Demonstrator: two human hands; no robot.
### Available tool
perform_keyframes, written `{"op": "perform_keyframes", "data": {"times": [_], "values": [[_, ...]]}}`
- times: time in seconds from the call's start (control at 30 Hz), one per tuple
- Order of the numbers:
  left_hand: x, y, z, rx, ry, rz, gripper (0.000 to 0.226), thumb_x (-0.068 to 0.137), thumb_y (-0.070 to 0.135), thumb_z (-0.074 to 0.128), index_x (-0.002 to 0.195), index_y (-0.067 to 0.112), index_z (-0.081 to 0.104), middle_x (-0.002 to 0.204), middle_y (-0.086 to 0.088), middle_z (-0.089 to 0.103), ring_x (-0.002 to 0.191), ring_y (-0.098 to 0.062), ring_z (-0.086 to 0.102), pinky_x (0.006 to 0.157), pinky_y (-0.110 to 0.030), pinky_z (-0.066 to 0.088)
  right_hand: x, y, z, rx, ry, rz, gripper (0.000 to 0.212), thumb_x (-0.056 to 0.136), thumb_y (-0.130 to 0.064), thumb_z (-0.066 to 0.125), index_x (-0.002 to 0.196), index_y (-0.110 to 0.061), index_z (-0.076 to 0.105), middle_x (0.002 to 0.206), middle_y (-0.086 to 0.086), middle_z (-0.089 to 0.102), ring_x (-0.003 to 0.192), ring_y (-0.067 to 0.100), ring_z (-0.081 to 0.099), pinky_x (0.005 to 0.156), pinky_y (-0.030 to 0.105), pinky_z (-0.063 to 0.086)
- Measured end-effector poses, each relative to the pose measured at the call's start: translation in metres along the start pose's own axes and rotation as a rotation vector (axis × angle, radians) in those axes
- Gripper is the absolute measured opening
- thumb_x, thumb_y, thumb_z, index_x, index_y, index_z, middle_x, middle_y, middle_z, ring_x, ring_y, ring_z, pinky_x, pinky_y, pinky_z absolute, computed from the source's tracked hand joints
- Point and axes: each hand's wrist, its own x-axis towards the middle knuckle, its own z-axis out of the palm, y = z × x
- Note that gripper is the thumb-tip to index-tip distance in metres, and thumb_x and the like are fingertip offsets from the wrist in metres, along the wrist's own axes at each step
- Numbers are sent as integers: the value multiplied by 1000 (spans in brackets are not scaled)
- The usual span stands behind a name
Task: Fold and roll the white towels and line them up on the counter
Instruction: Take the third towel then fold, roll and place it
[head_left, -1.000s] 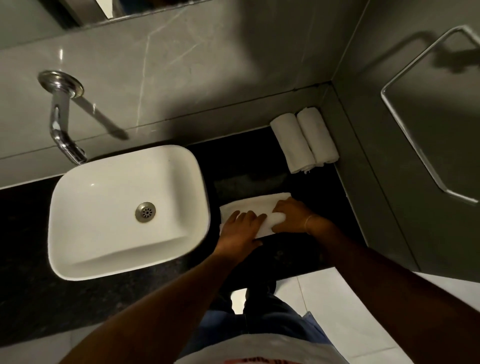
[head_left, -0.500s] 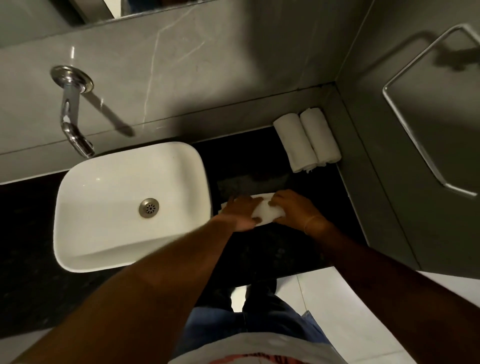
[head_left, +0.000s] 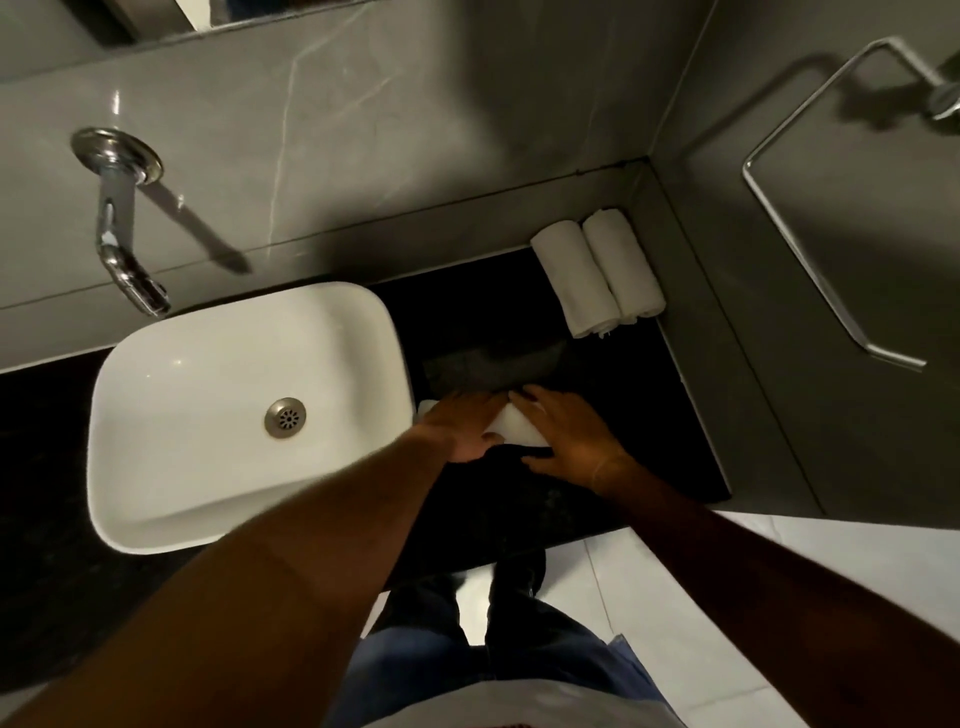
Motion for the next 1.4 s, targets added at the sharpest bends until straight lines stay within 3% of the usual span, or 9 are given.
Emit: {"op": "perform_keyframes", "data": {"times": [0.13,0.3,0.37,0.47,0.67,0.8,1.03,1.2,1.4], "values": [[-1,-8,26,95,230,60,79,99,42,55,162,23,12,170,-6,16,155,-28,17,127,-49,7,-5,0,14,15,65,8,92,79,-35,74,156,-34,24,137,15,52,113,38,56,92,48,49],[-18,20,65,-506,768,-434,65,94,39,66,149,16,39,153,-12,37,139,-30,40,114,-44,38,18,-12,4,223,-44,362,81,80,-60,64,151,-38,32,133,5,55,113,29,60,82,38,52],[-11,41,61,-917,756,-616,68,91,43,71,145,15,40,144,-10,42,129,-29,51,108,-43,46,26,-16,6,230,1,394,63,78,-68,57,132,-37,50,117,1,63,105,25,63,72,32,53],[9,62,53,-1319,604,-581,78,88,39,78,149,13,38,142,-12,54,126,-30,58,106,-42,50,26,-26,6,148,125,399,47,85,-56,60,119,-23,65,119,6,60,112,30,54,77,35,50],[37,64,50,-1275,507,-633,85,84,43,78,152,11,37,149,-13,51,133,-33,54,104,-38,46,17,-24,7,317,10,548,86,88,-45,66,156,-15,25,157,12,25,137,36,33,106,46,42],[52,69,50,-1234,444,-621,90,81,45,80,153,14,37,149,-12,51,131,-32,55,103,-40,49,0,-18,7,549,132,559,93,86,-50,65,159,-29,12,162,2,17,142,32,32,109,50,43],[99,63,7,-1145,520,-598,57,87,31,77,137,16,55,130,-10,66,118,-30,63,95,-35,50,-55,-28,27,514,356,557,69,91,-56,59,151,-33,33,152,-2,33,132,23,47,107,40,46],[152,53,-49,-1076,487,-611,80,99,38,62,159,7,19,164,-17,29,147,-35,35,119,-43,30,-102,-32,51,529,349,563,65,93,-57,53,151,-32,38,152,-5,35,140,17,36,116,37,36],[201,62,-72,-1073,406,-402,79,98,42,63,159,9,24,160,-16,35,143,-39,40,116,-51,38,-139,-46,78,544,378,573,54,93,-51,59,143,-32,50,147,-9,42,130,12,47,106,28,45]]}}
